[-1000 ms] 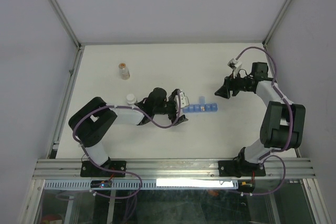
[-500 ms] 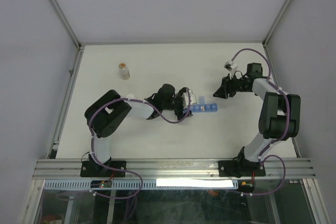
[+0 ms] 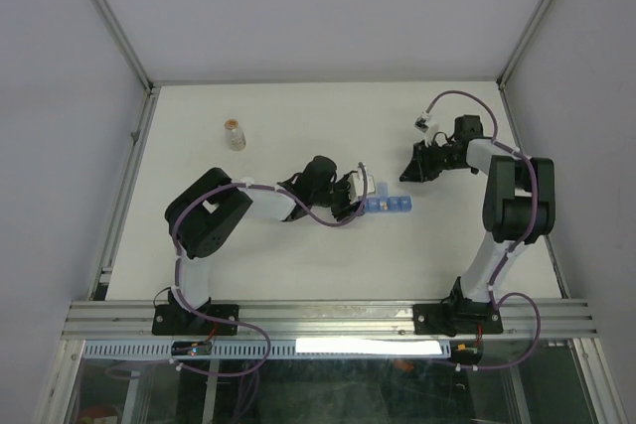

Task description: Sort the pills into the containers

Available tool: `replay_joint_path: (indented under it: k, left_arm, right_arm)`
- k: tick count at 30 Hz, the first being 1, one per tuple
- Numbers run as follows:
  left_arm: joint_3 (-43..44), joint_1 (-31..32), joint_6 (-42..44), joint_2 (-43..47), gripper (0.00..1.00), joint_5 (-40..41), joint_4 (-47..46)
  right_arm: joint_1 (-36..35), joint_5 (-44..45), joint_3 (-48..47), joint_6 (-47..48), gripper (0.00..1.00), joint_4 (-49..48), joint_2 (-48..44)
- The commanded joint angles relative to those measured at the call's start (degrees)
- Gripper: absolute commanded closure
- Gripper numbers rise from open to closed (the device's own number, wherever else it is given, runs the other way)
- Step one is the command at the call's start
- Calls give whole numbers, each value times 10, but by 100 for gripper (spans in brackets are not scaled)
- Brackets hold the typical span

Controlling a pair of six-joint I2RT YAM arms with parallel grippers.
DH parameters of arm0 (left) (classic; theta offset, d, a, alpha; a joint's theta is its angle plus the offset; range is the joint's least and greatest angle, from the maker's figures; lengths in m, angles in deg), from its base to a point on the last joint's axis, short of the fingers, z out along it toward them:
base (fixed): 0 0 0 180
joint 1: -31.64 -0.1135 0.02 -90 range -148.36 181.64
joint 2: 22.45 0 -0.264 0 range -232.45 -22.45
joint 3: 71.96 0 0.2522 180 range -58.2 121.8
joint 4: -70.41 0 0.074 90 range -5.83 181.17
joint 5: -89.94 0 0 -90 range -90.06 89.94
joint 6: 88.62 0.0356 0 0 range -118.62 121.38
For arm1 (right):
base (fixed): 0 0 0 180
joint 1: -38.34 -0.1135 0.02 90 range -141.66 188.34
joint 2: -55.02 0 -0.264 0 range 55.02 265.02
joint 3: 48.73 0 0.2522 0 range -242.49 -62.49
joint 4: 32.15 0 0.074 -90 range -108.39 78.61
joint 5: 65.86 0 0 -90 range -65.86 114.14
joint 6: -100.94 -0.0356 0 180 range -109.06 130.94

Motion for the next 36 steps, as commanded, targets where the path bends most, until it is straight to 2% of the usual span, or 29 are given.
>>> replay_joint_path:
  k: [1,6,10,13,16,24,32,36]
  left_arm:
    - [20,4,-13,-2,49,-14,5]
    - [18,4,-18,-4,50,-11,11]
    - [19,4,-18,-7,50,-12,13]
    - [21,5,-19,-11,59,-11,13]
    - [21,5,-19,-13,60,-10,14]
    - [23,5,-17,-15,74,-11,16]
    - [30,5,-17,-17,75,-14,26]
    - [30,5,-19,-17,75,-15,27]
  right_arm:
    - [-16,-2,-39,-12,75,11,21]
    - [-25,-8,-57,-12,83,31,49]
    - [-31,-17,-64,-8,83,44,62]
    - [-35,-30,-70,-5,84,56,70]
    - [-42,-39,-78,-4,84,67,83]
    - [-62,-60,-100,2,93,95,114]
    - [-63,-147,-110,110,97,191,96]
    - [-63,-152,-99,171,98,232,66]
